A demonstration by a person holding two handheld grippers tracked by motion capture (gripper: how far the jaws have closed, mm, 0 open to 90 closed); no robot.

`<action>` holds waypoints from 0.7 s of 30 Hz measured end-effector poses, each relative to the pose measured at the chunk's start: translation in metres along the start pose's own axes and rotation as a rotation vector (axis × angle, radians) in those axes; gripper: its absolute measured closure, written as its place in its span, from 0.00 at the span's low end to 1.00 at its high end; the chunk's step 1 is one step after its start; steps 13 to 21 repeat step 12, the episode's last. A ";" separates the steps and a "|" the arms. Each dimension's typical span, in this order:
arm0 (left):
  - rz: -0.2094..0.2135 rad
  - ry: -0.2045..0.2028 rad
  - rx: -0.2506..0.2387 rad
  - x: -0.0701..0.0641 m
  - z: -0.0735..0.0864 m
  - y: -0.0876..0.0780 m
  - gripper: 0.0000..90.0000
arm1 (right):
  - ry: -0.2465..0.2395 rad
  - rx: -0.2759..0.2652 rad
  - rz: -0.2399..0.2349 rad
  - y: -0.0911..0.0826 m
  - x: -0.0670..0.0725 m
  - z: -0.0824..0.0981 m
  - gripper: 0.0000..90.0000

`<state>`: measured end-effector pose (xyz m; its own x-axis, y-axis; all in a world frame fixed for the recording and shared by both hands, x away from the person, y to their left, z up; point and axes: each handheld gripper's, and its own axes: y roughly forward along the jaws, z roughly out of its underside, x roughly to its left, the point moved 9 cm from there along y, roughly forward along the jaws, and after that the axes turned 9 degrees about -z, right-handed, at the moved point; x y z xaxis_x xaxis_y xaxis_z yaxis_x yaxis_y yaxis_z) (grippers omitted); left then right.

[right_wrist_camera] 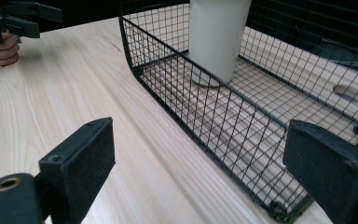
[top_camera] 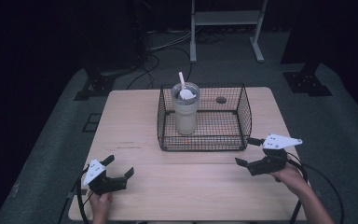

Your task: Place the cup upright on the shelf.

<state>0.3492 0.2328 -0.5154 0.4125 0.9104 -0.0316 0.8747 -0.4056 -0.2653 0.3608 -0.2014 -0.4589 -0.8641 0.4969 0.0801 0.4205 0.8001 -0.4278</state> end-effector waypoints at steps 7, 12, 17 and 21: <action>-0.021 -0.008 0.000 0.002 0.000 0.000 0.00 | 0.021 -0.007 0.000 0.000 0.005 0.015 0.09; -0.042 0.000 0.004 0.004 0.000 0.001 0.00 | 0.057 -0.040 -0.010 -0.001 0.015 0.028 0.09; -0.042 0.000 0.004 0.004 0.000 0.001 0.00 | 0.057 -0.040 -0.010 -0.001 0.015 0.028 0.09; -0.042 0.000 0.004 0.004 0.000 0.001 0.00 | 0.057 -0.040 -0.010 -0.001 0.015 0.028 0.09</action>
